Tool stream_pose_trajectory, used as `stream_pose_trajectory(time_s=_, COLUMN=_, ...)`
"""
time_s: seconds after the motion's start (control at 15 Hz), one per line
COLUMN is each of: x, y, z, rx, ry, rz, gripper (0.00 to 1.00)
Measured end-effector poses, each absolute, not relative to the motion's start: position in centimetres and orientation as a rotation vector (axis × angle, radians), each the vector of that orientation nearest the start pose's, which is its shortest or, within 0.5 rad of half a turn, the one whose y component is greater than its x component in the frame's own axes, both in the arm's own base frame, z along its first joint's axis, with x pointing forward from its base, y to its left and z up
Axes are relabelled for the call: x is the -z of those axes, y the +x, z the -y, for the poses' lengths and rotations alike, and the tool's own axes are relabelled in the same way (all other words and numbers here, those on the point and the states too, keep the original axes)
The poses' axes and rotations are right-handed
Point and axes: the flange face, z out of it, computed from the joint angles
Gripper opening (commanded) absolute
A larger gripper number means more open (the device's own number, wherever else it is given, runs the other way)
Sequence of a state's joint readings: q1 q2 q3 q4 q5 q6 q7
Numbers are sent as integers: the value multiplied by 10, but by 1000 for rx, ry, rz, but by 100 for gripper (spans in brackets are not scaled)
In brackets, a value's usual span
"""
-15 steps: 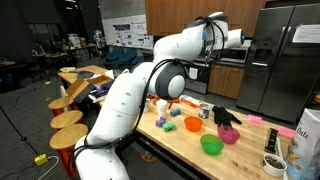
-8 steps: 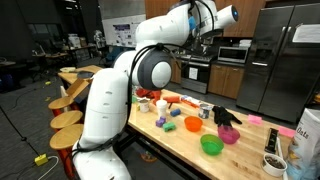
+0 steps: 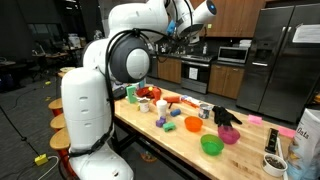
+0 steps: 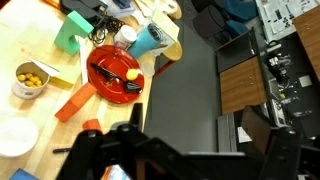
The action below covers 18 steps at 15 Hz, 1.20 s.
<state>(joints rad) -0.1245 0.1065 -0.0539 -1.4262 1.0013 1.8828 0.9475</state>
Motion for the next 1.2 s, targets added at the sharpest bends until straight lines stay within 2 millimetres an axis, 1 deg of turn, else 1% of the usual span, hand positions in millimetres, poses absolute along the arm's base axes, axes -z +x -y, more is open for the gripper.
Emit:
stream_pose_trajectory(time_s=0.27, x=-690, y=589, z=14, rx=-27, ry=-1789, rz=-1204, gripper=100)
stream_pose_trajectory(time_s=0.47, x=-685, y=571, z=-1, rx=8, ry=-1834, rz=-1185, gripper=100)
stream_pose_trajectory(time_s=0.67, x=-680, y=559, z=-8, rx=31, ry=-1864, rz=-1174, gripper=100)
stream_pose_trajectory(time_s=0.87, x=-675, y=550, z=-10, rx=39, ry=-1879, rz=-1154, gripper=100)
stream_pose_trajectory(time_s=1.2, x=-674, y=544, z=-10, rx=47, ry=-1887, rz=-1141, gripper=100)
